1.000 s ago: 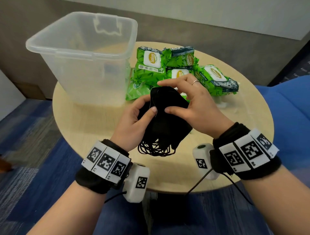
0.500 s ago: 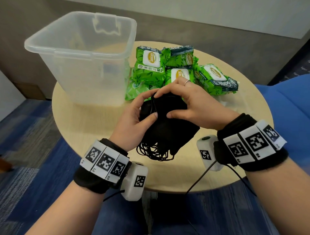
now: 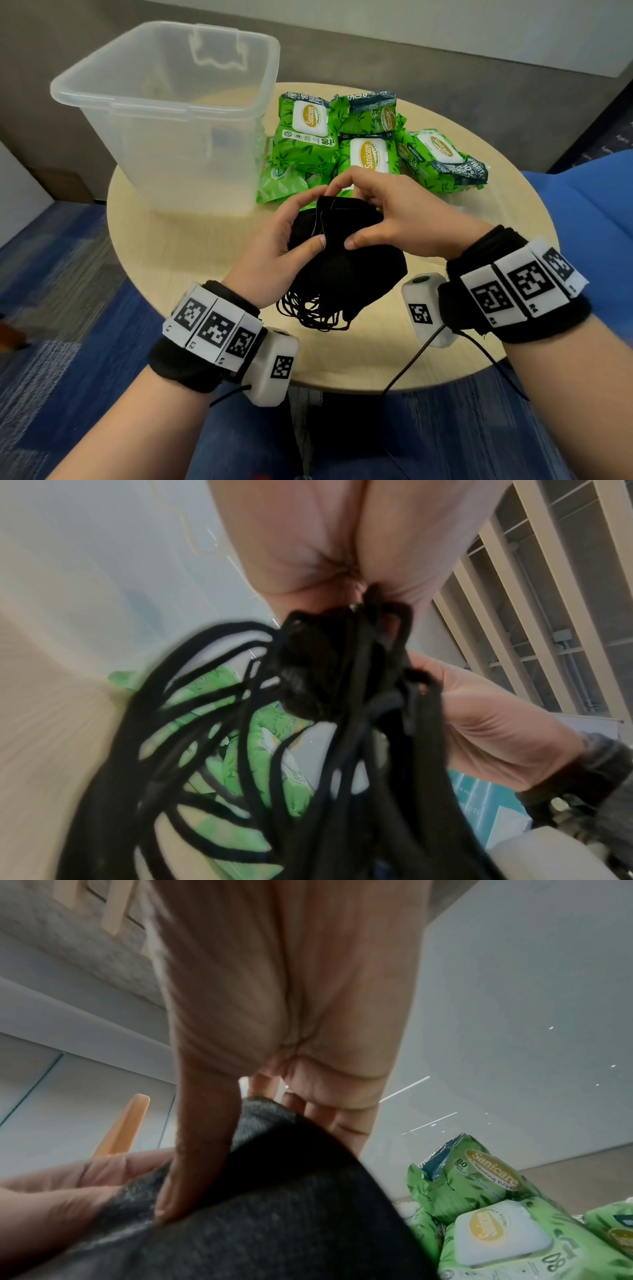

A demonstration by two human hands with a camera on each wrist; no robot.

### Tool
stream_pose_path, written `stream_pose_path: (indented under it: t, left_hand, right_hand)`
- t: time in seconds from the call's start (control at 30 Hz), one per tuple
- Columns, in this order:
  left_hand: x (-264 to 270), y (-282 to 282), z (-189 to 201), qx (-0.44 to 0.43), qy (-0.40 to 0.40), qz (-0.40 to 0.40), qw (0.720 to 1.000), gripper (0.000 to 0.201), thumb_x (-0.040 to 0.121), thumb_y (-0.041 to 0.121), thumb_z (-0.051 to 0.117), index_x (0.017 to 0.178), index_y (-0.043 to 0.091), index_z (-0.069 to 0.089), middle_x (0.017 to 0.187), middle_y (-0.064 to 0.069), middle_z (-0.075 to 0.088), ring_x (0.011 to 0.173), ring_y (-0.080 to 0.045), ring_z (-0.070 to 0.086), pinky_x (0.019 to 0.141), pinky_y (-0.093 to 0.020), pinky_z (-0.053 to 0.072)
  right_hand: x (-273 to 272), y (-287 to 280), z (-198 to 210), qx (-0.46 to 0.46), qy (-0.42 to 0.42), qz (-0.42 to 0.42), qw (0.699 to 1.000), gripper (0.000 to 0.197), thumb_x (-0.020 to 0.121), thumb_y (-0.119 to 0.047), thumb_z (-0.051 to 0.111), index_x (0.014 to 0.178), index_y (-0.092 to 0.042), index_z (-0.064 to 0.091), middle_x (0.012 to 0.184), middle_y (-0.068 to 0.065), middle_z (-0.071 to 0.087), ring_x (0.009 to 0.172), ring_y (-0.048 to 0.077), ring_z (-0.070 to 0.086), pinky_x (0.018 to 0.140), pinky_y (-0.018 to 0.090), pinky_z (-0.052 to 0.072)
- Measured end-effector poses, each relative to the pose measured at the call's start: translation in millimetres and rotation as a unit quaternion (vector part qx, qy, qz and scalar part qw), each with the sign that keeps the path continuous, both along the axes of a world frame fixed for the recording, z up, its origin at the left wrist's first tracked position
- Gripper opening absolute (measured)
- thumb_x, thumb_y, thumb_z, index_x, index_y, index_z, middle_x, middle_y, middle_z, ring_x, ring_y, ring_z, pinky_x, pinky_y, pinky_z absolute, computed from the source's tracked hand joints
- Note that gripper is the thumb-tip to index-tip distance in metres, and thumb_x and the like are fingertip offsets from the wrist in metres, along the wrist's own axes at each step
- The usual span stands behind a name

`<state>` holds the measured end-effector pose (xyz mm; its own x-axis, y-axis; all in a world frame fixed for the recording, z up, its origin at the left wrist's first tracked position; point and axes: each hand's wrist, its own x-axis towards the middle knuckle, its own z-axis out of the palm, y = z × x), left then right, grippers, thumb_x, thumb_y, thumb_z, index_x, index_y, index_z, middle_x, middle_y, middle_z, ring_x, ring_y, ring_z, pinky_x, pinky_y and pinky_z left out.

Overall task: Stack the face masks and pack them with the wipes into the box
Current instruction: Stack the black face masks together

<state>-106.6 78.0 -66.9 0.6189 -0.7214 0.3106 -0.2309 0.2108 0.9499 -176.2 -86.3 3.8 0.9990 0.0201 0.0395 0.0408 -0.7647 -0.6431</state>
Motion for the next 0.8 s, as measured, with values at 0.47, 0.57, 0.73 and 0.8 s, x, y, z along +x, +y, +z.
stream_pose_path:
  t: [0.47,0.57,0.73,0.8]
  left_hand:
    - [-4,-2,9,-0.052,0.077,0.049,0.994,0.034,0.092,-0.004,0.045,0.109,0.025,0.051,0.076,0.012,0.071,0.067,-0.001,0.065,0.058,-0.015,0.051]
    - [-6,-2,11,-0.068,0.091,0.055,0.992,0.029,0.092,-0.001,0.047,0.106,0.023,0.054,0.073,0.006,0.070,0.063,-0.005,0.065,0.054,-0.018,0.052]
    - [-6,-4,14,-0.076,0.115,0.065,0.988,0.021,0.095,0.003,0.044,0.098,0.018,0.058,0.072,0.007,0.070,0.062,-0.005,0.064,0.055,-0.017,0.053]
    - [-6,-5,14,-0.077,0.125,0.067,0.987,0.018,0.095,0.006,0.043,0.096,0.015,0.059,0.075,0.005,0.070,0.065,-0.006,0.065,0.057,-0.017,0.052]
  right_hand:
    - [-2,-1,-19,-0.018,-0.220,-0.045,0.974,0.016,0.061,-0.017,0.080,0.068,-0.012,0.067,0.092,0.000,0.047,0.083,0.005,0.047,0.072,0.005,0.033]
    - [-6,1,-22,-0.020,-0.267,-0.056,0.962,0.015,0.062,-0.017,0.079,0.066,-0.008,0.068,0.092,-0.002,0.046,0.080,0.012,0.048,0.075,0.017,0.040]
    - [-8,2,-23,-0.034,-0.312,-0.078,0.946,0.014,0.061,-0.019,0.080,0.065,-0.011,0.070,0.092,-0.012,0.039,0.078,0.014,0.044,0.071,0.022,0.038]
    - [-8,2,-24,-0.031,-0.320,-0.076,0.944,0.013,0.062,-0.018,0.080,0.066,-0.010,0.071,0.087,-0.011,0.039,0.076,0.012,0.045,0.069,0.022,0.038]
